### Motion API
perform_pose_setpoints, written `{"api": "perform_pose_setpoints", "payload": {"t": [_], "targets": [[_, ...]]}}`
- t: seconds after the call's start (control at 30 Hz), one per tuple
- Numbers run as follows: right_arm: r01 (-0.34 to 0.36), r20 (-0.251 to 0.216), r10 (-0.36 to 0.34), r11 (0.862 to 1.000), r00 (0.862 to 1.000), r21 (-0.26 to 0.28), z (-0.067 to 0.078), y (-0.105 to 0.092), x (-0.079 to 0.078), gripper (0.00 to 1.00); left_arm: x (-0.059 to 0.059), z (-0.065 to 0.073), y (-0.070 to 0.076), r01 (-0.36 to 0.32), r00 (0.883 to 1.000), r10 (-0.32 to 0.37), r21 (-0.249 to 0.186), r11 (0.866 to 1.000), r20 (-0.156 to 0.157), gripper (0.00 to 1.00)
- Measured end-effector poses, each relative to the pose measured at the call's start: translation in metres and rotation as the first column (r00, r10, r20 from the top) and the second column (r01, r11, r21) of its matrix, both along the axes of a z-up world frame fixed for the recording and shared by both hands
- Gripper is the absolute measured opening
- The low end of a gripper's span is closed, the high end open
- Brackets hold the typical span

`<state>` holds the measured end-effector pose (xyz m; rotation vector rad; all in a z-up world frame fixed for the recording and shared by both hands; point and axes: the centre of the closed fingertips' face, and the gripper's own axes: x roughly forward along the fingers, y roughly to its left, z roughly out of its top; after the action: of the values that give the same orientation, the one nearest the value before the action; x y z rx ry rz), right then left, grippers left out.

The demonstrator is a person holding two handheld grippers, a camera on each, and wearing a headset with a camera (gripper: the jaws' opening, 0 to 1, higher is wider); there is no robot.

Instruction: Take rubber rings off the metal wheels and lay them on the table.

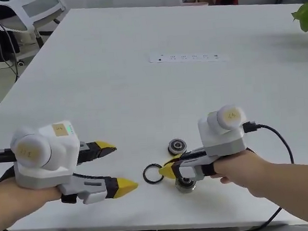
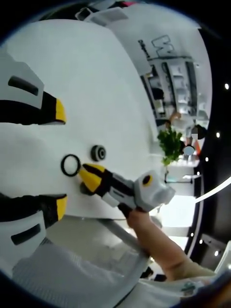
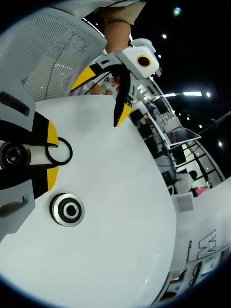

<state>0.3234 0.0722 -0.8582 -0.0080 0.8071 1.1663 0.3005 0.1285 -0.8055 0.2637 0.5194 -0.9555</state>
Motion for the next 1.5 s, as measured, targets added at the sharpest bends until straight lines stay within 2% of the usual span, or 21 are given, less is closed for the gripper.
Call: {"api": "perform_pose_setpoints", "payload": {"t": [0.7,1.13,1.5], "targets": [[0.030,0.038,-0.031,0.999,0.999,0.031,0.015,-0.006,0.011,0.17,0.010,0.005,-0.009,0.025,1.000,-0.025,0.005,1.000,0.000,0.58],[0.083,0.075,-0.086,0.995,0.993,0.050,0.027,-0.025,0.027,0.20,0.017,0.008,-0.019,0.040,0.999,-0.040,-0.001,0.999,0.002,0.58],[0.111,0.110,-0.114,0.993,0.987,0.040,0.028,-0.039,0.038,0.22,0.027,0.010,-0.023,0.038,0.999,-0.038,-0.009,0.999,-0.001,0.57]]}}
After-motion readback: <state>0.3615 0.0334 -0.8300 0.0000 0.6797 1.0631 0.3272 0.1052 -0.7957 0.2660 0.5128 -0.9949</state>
